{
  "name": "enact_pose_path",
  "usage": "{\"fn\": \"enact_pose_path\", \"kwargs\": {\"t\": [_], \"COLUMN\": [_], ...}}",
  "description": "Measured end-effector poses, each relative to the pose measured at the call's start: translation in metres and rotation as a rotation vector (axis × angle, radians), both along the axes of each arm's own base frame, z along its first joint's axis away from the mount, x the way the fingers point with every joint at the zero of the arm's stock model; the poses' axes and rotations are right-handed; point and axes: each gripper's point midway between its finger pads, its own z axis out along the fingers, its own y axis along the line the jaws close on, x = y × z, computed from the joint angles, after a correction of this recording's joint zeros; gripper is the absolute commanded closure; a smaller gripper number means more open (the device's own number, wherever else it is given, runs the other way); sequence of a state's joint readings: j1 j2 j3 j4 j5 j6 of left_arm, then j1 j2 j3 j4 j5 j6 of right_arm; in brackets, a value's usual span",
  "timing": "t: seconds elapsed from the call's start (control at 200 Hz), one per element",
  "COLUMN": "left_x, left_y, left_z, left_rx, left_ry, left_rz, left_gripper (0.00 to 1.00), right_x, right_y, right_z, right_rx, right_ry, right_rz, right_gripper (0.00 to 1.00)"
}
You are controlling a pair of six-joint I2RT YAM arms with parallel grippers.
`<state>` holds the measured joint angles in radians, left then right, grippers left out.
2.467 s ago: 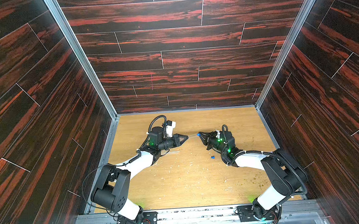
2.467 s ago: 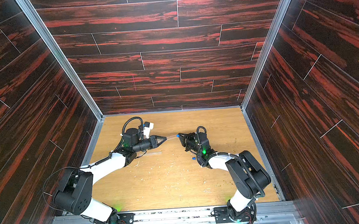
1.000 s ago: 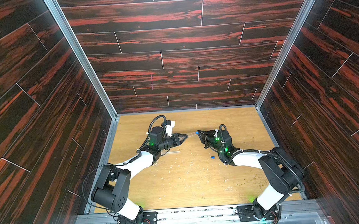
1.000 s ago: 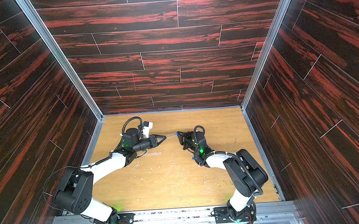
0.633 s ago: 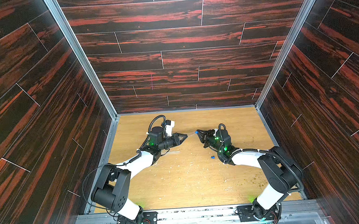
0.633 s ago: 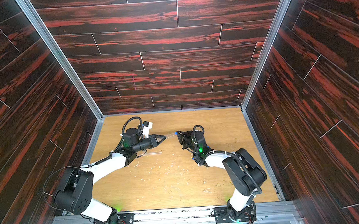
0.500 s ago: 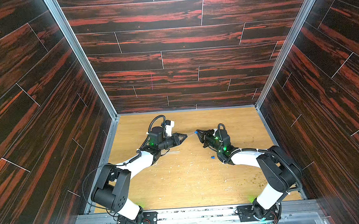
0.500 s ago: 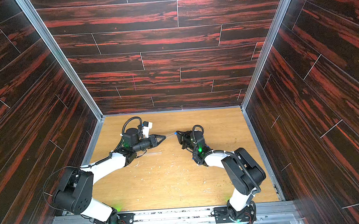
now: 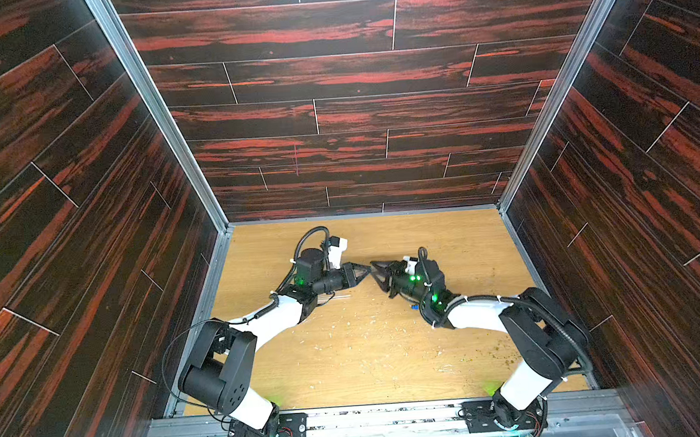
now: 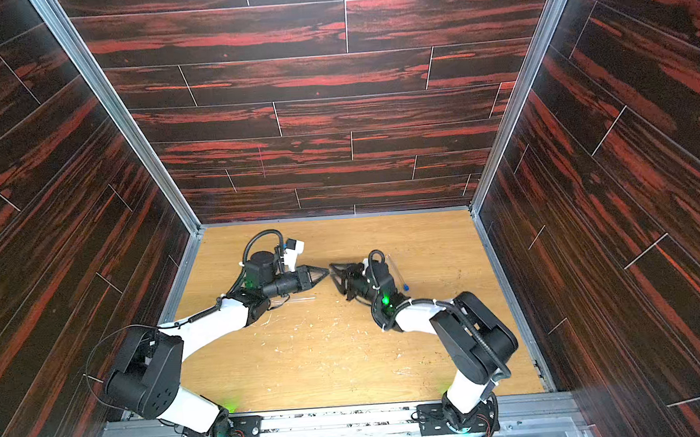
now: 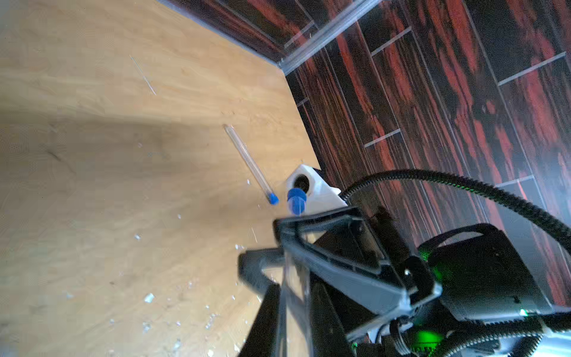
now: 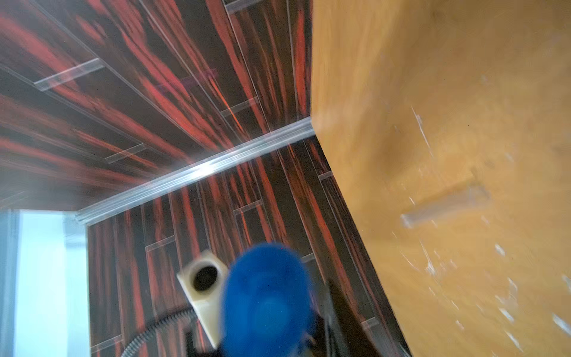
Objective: Insert stoppers into test tubes
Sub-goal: Insert the stopper into the test tube.
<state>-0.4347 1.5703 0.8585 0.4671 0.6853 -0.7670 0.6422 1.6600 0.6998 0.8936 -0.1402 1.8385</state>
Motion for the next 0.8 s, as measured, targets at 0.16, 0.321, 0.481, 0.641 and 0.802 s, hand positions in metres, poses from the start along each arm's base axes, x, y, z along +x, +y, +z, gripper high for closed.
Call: {"fn": "enact_pose_path", "kwargs": {"t": [0.16, 0.321, 0.481, 0.641, 0.802], "left_x": [0.003, 0.01, 0.01, -0.001, -0.016], "left_y": [0.008, 0.028, 0.048, 0.057, 0.05], "left_z": [-0.003, 0.0, 0.016, 0.028, 0.034], "left_rx": [0.012, 0.025, 0.027, 0.03, 0.023], "left_ry": [-0.003, -0.019, -0.074, -0.125, -0.144], "left_rz": [0.003, 0.022, 0.018, -0.041, -0.137], "left_gripper": [1.0, 1.0, 1.0, 1.0, 1.0], "right_x": [-0.007, -0.019, -0.03, -0.028, -0.018], "right_y": [-0.02, -0.044, -0.068, -0.077, -0.072], "right_z": [-0.004, -0.003, 0.009, 0.017, 0.041], "right_rx": [-0.016, -0.069, -0.145, -0.278, -0.418], "right_ry": [-0.011, -0.053, -0.122, -0.187, -0.286], "right_rz": [0.004, 0.019, 0.027, 0.061, 0.118], "right_gripper": [0.55, 0.51, 0.55, 0.69, 0.82]}}
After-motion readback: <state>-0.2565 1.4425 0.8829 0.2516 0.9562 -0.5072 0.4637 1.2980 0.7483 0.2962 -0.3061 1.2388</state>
